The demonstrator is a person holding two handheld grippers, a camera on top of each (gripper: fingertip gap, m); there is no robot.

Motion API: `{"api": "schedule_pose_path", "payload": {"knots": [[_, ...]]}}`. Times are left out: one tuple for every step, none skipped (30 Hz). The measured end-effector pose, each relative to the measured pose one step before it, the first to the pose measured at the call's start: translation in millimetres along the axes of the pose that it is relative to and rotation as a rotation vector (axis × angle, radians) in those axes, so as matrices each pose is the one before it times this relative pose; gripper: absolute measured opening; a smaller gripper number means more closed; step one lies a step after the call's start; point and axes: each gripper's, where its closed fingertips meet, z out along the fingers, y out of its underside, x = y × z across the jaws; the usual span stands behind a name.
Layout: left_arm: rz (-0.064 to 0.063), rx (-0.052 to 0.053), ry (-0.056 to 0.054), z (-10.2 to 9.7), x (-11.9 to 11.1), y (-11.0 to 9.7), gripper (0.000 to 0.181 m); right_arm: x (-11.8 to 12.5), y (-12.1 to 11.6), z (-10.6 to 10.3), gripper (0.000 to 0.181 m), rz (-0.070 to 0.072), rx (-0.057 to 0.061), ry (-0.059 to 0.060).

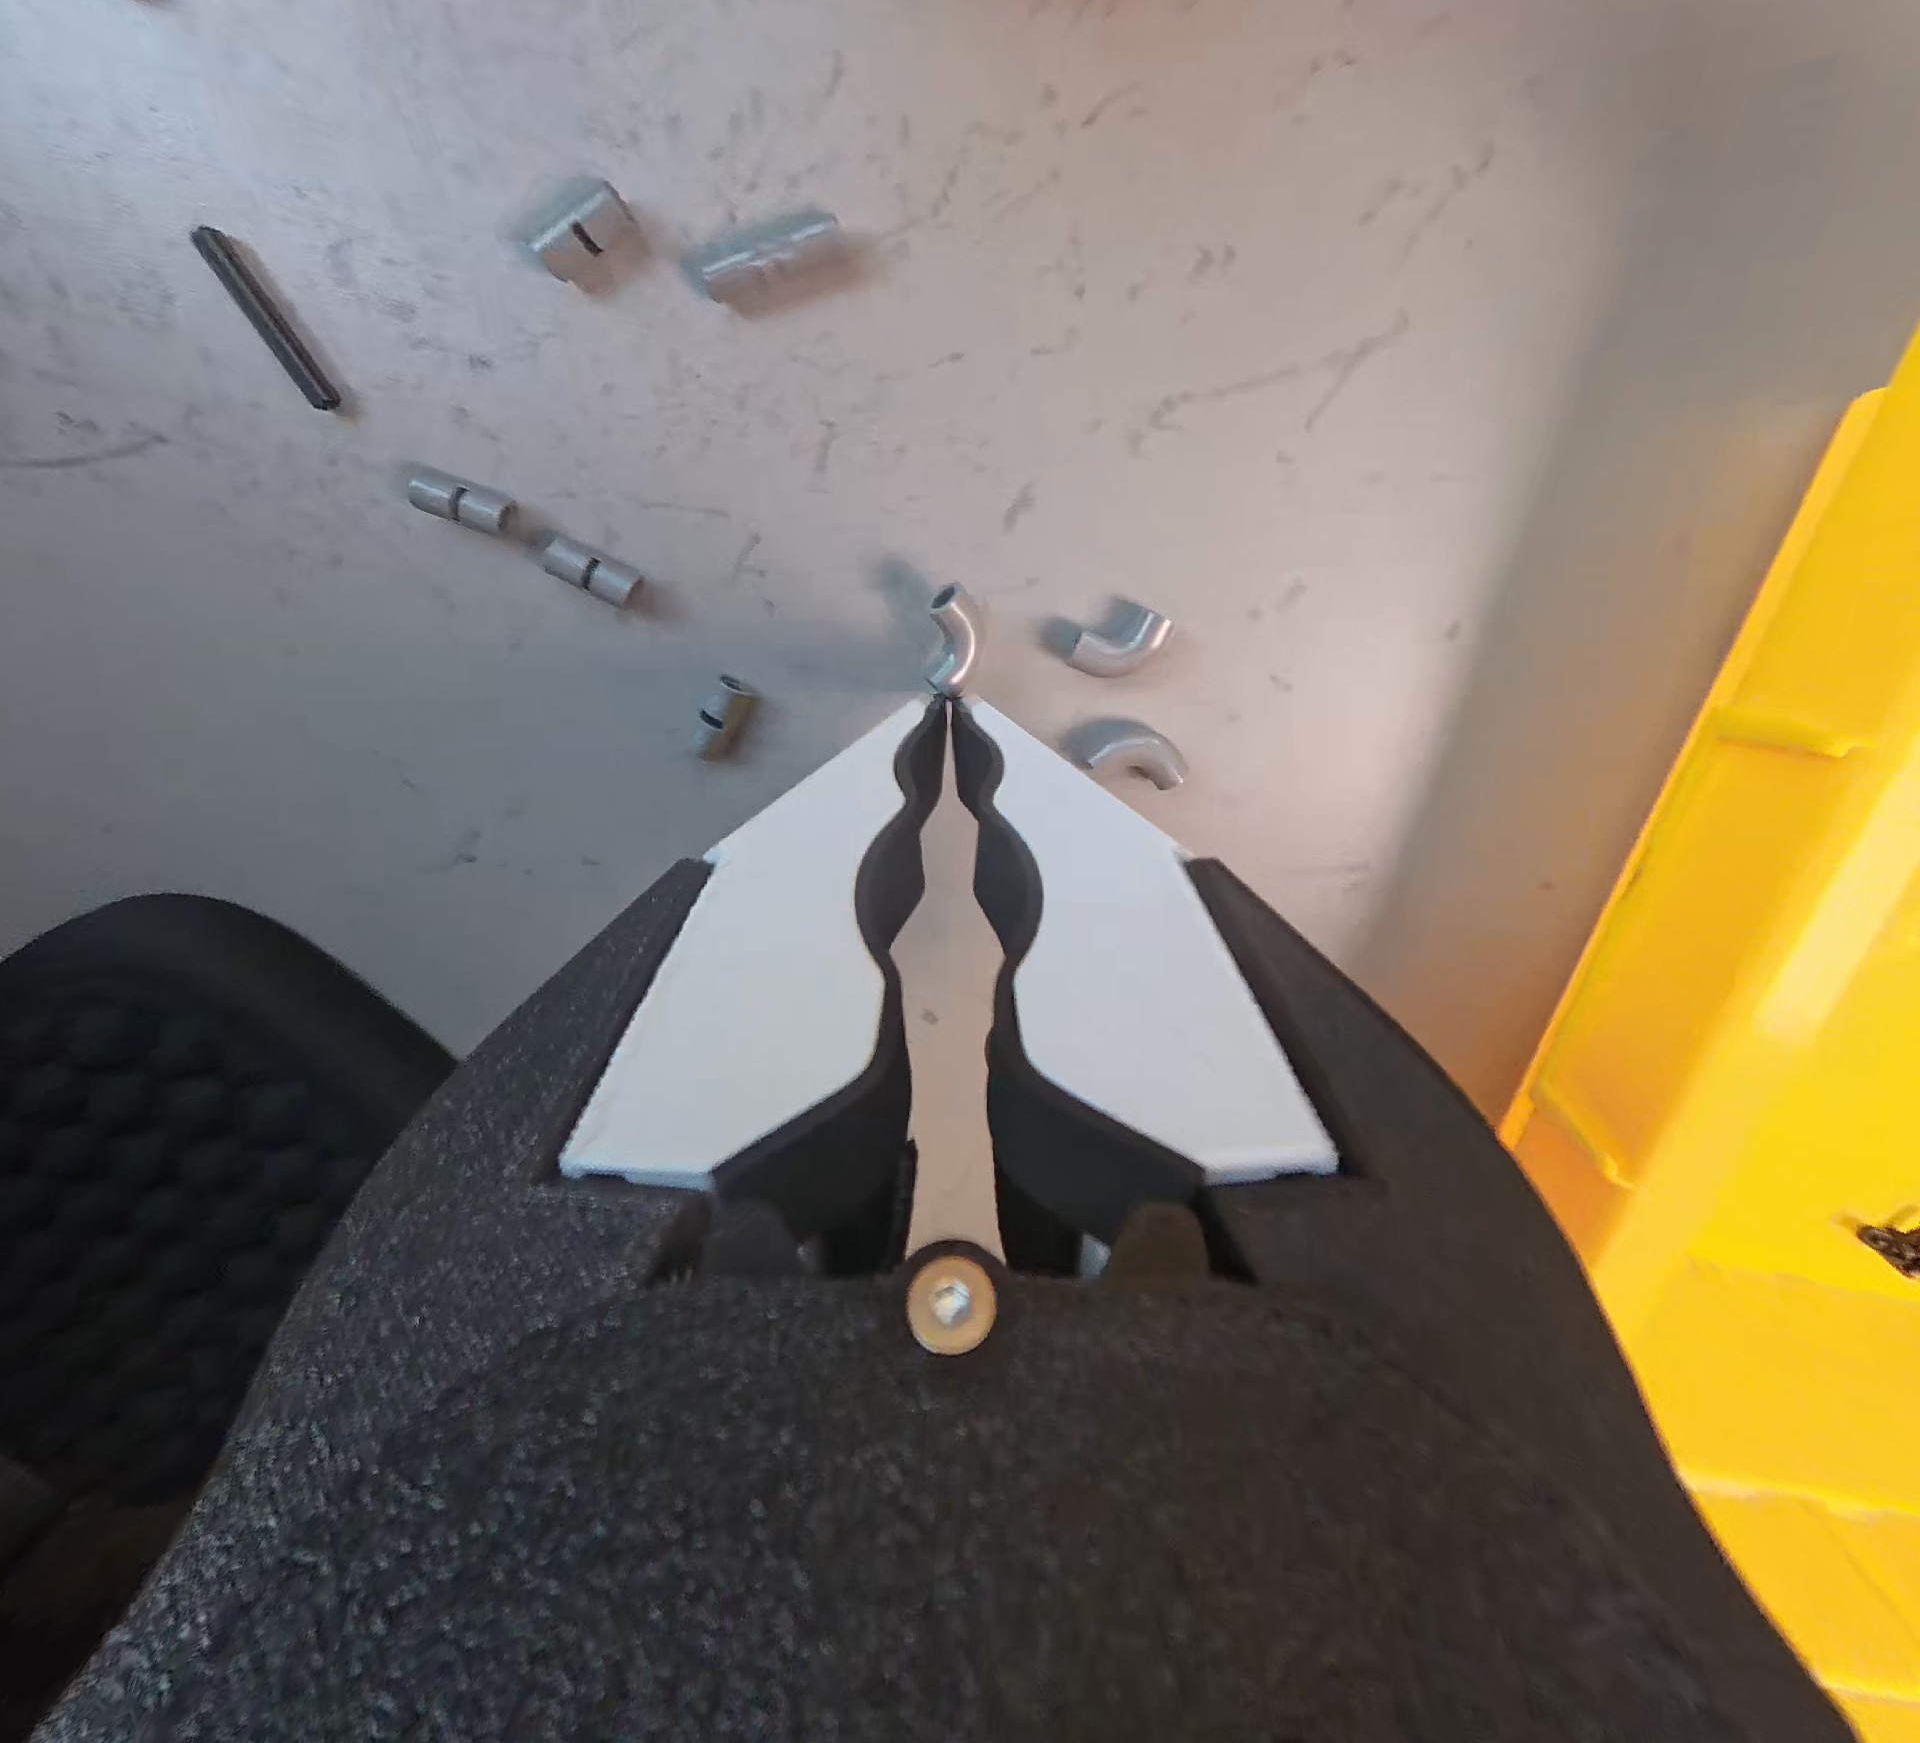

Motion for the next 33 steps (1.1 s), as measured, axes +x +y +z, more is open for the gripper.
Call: {"api": "schedule_pose_path", "payload": {"knots": [[0.006,0.0105,-0.0054,1.09,0.28,-3.05,0.016,-4.71,-3.55,-2.56,0.001,-0.0024,0.018,0.005],[0.0065,0.0071,-0.0045,1.0,0.47,-2.32,0.016,-4.09,-3.3,-2.48,0.001,-0.0084,0.013,0.0103],[0.0068,0.006,-0.0062,1.12,0.02,-2.04,0.016,-4.74,-4.26,-2.49,0.001,-0.0102,0.0162,0.0065],[0.0055,0.0083,-0.0084,0.81,-0.29,-2.36,0.016,-6.75,-4.53,-2.33,0.0,-0.0028,0.0165,-0.0073],[0.0027,0.009,-0.0078,1.03,-0.37,-2.54,0.016,-7.77,-5.24,-1.89,0.0,-0.002,0.0181,-0.0101],[0.0017,0.0078,-0.0094,1.12,-0.48,-2.52,0.016,-8.92,-5.39,-0.98,0.0,-0.0032,0.0183,-0.0104],[0.0024,0.0059,-0.0121,1.61,-0.67,-2.28,0.016,-10.5,-3.05,0.52,0.0,-0.0063,0.003,-0.0124],[0.0024,0.0024,-0.0101,2.26,0.02,-1.91,0.015,-9.22,-0.34,1.72,0.0,-0.0121,-0.0121,0.002],[0.0028,-0.0011,-0.0063,2.89,0.89,-1.8,0.015,-9.32,-0.48,2.2,0.0,-0.0153,-0.0073,0.004],[0.0053,-0.0043,-0.0045,3.67,1.46,-1.5,0.015,-10.83,-0.4,2.68,0.0,-0.0005,-0.0012,-0.0088],[0.0092,-0.0068,-0.0025,4.11,2.07,-1.3,0.015,-9.94,0.39,3.19,0.0,0.0109,0.0008,-0.0097],[0.0118,-0.0106,-0.0026,4.42,2.22,-1.14,0.015,-7.55,1.95,3.63,0.0,0.0101,-0.0001,0.0002],[0.0139,-0.0134,-0.0042,4.61,2.02,-1.12,0.016,-6.39,3.45,3.84,0.0,0.0102,-0.0039,0.0017],[0.0128,-0.0105,-0.0041,4.65,1.82,-1.88,0.016,-5.27,3.5,3.41,0.0,0.0117,-0.0012,0.0021],[0.0062,-0.0083,-0.0046,4.43,0.92,-2.43,0.015,-4.24,3.07,2.86,0.0,0.0138,0.0024,0.0044],[0.0023,-0.0092,-0.005,4.4,0.21,-2.27,0.015,-2.92,2.84,2.57,0.0,0.0119,0.0016,0.0071],[0.0034,-0.008,-0.0016,4.35,0.06,-2.35,0.016,-1.88,2.15,2.3,0.0,0.0087,0.0035,0.0111],[0.0033,-0.0064,-0.0011,4.28,-0.26,-2.63,0.016,-0.17,-1.23,0.62,0.0,0.014,0.0189,0.0158],[0.0012,-0.0077,0.0003,4.28,-0.3,-2.32,0.016,-0.2,-0.24,0.12,0.0,0.0138,0.0071,0.0117],[-0.0005,-0.0097,0.0019,4.21,-0.36,-1.62,0.016,0.1,-0.54,0.22,0.0,0.0022,0.0053,0.0155],[-0.0021,-0.0111,-0.0018,4.1,-1.06,-1.11,0.016,-0.6,-0.73,0.06,0.0,-0.0041,0.0057,0.0124],[-0.0025,-0.0113,-0.0022,3.59,-1.2,-0.5,0.016,-4.38,-1.91,0.37,0.0,-0.001,0.0127,-0.0125],[-0.004,-0.0098,0.0022,3.04,-0.62,-0.07,0.016,-5.85,-2.19,0.41,0.004,0.0003,0.0154,-0.0234],[-0.0086,-0.003,0.0079,1.99,0.2,-0.45,0.014,-2.77,-0.42,-0.25,0.007,-0.0079,0.0062,-0.0087],[-0.0123,-0.0004,0.0108,1.18,0.6,-0.5,0.013,0.56,0.74,-1.93,0.008,-0.0191,0.0016,0.0043],[-0.0119,-0.0004,0.0079,0.69,0.07,-0.29,0.012,2.62,-0.31,-3.55,0.008,-0.0212,0.0118,0.0086],[-0.008,-0.0016,0.0058,0.29,0.01,0.03,0.011,3.62,-2.06,-4.41,0.008,-0.0163,0.0231,0.0068],[-0.0021,-0.0024,0.0099,0.27,1.17,0.11,0.007,2.98,-3.01,-4.13,0.008,-0.0195,0.0291,-0.0001],[0.0023,-0.0008,0.0117,0.34,1.9,-0.12,0.003,4.15,-2.32,-2.63,0.008,-0.0168,0.0234,0.0061],[0.0023,0.0,0.0037,0.35,0.84,-0.19,0.003,6.64,0.56,-0.47,0.009,-0.005,0.0026,0.0186],[-0.0007,-0.0017,0.0019,-0.07,0.01,0.11,0.003,6.8,2.38,1.49,0.01,0.0032,-0.0095,0.0188],[-0.0049,-0.0025,0.0049,-0.52,0.03,0.51,0.003,3.59,2.48,2.53,0.012,0.0064,-0.0113,0.0008],[-0.0043,-0.0022,0.0054,-0.99,0.33,1.05,0.002,1.36,0.6,2.94,0.014,0.006,0.0006,-0.0082]]}}
